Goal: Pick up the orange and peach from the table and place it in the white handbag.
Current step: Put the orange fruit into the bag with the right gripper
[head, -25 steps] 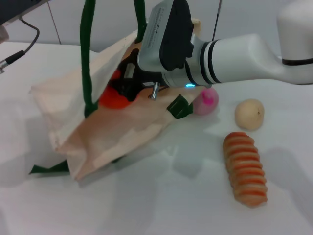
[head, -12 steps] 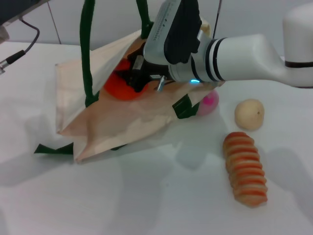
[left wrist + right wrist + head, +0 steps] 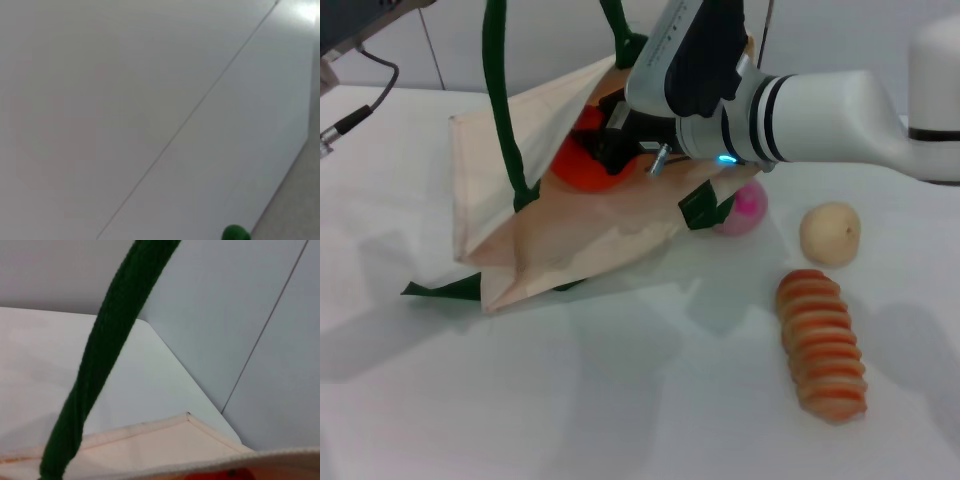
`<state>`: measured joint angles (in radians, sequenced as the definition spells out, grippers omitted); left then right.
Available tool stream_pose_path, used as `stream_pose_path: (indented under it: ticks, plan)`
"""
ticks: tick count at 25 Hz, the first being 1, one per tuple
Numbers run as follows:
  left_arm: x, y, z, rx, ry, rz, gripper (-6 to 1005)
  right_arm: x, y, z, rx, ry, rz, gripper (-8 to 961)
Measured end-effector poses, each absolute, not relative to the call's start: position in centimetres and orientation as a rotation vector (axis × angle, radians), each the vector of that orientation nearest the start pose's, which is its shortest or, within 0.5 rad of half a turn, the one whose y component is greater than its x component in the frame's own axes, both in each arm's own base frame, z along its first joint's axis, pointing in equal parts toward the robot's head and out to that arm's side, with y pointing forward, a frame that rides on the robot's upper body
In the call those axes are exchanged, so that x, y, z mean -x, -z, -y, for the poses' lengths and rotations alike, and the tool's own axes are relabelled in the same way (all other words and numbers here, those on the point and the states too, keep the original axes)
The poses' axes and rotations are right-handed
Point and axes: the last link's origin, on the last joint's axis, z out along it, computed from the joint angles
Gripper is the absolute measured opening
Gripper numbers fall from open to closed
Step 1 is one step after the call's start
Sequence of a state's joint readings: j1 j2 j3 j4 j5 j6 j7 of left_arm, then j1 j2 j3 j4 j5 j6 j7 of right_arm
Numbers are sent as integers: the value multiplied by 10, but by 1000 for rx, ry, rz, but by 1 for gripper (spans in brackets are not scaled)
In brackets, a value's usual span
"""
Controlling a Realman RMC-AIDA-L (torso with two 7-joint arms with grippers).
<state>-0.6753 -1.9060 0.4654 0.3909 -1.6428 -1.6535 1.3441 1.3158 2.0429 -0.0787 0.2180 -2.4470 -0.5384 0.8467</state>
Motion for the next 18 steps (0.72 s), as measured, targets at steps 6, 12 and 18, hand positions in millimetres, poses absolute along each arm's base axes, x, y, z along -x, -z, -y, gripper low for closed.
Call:
stream_pose_path:
  ticks: [6, 12, 18]
  plan:
    - [225, -110, -390, 2145, 1630, 1045, 129, -80, 133, -444, 2634, -267, -36, 197]
    - [240, -112, -392, 2041, 1628, 1111, 129, -84, 131, -445, 2617, -283, -50, 408]
    - [244, -114, -391, 2024, 1626, 1113, 130, -87, 131, -444, 2619, -285, -59, 623]
